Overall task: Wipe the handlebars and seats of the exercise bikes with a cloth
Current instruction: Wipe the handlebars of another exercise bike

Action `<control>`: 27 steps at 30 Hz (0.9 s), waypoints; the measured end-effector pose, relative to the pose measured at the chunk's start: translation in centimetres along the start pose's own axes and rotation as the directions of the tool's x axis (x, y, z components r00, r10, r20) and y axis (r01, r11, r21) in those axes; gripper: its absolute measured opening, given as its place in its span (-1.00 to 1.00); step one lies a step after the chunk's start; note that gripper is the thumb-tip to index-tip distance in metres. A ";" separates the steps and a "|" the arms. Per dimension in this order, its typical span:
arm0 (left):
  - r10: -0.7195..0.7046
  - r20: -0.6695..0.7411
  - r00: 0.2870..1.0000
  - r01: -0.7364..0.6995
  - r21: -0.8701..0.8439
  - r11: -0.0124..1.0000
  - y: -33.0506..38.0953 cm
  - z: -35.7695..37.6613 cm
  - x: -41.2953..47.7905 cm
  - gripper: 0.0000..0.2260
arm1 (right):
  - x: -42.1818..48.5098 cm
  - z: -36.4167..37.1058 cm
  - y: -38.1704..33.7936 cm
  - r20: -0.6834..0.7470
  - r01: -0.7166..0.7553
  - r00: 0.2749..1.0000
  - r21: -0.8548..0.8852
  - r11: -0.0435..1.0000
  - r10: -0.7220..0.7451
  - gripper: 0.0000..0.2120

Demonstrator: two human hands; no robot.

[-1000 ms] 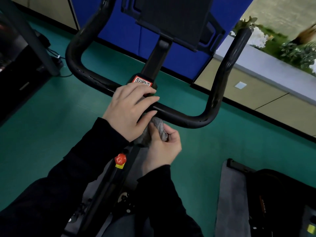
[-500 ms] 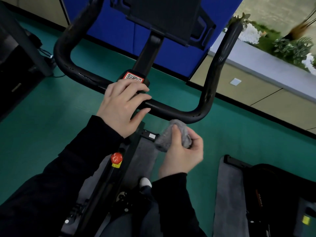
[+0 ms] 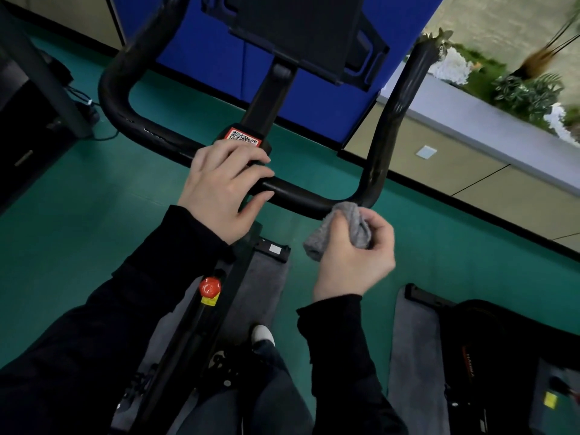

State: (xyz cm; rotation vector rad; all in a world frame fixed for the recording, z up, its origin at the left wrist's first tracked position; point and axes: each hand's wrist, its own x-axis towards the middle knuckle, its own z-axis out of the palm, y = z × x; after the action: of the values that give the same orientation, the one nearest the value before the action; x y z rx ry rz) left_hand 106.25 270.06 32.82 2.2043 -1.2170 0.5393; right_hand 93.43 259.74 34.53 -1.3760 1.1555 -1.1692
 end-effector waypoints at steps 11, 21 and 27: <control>-0.002 -0.023 1.000 0.001 -0.028 1.000 0.0 0.2 0.0 -0.81 | 1.8 -0.5 -0.8 0.202 0.424 0.901 -0.224 0.877 -0.384 -0.81; 0.007 -0.062 0.998 -0.009 -0.038 0.999 -0.2 0.5 0.0 -0.81 | 7.1 -1.2 -2.6 0.598 0.621 0.721 -0.333 0.710 -0.350 -0.81; -0.006 -0.057 0.998 0.004 -0.044 0.999 -0.1 0.4 -0.1 -0.76 | 9.8 0.9 -5.2 0.851 0.770 0.502 -0.359 0.528 -0.154 -0.86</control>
State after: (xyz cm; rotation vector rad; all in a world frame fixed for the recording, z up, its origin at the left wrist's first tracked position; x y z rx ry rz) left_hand 106.33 269.87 32.43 2.1405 -1.1824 0.5646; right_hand 95.65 250.58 40.44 -2.6642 0.5373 -0.2972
